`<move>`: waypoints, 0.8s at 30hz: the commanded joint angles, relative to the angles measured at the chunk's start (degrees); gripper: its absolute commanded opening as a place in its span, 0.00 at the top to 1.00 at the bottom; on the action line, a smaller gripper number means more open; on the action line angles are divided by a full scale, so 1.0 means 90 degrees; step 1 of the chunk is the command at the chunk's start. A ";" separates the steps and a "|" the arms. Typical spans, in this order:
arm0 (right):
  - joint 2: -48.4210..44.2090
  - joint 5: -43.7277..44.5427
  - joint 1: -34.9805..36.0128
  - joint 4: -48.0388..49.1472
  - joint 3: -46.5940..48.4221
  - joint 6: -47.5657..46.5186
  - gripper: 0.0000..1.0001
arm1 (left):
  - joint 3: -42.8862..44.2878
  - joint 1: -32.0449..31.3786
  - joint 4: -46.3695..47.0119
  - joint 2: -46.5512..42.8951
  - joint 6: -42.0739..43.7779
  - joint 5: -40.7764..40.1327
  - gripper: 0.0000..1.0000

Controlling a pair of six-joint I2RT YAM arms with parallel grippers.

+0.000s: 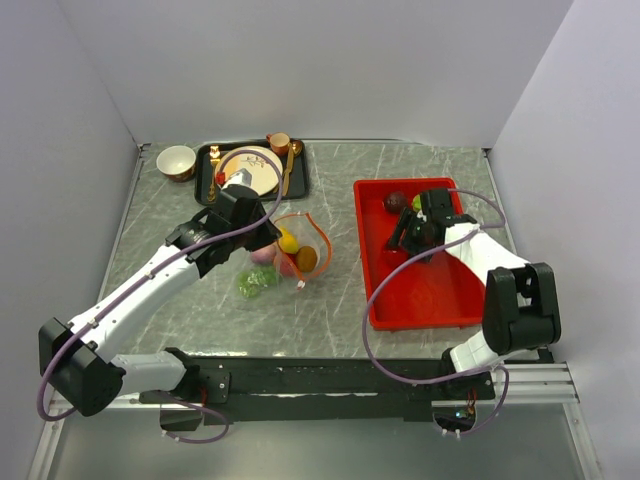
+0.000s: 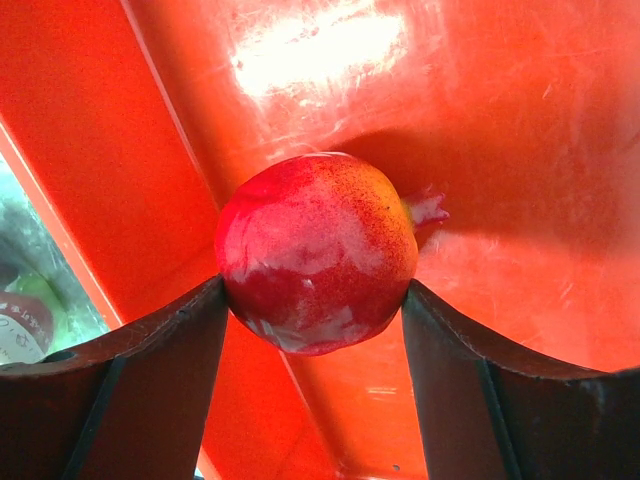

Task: Place the food in the zip-top bag and seal the zipper
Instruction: Pick up the fake fruit from the bin.

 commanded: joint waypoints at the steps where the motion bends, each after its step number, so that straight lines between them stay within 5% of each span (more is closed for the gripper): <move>1: -0.0638 0.0086 -0.0028 -0.0031 -0.0004 -0.0066 0.71 | 0.0012 -0.0010 0.0200 -0.0006 0.0022 0.0097 0.99; 24: -0.1889 -0.1281 0.0176 -0.0275 0.0484 0.0031 0.74 | 0.0051 -0.0010 0.0454 0.0091 0.0129 0.0341 0.99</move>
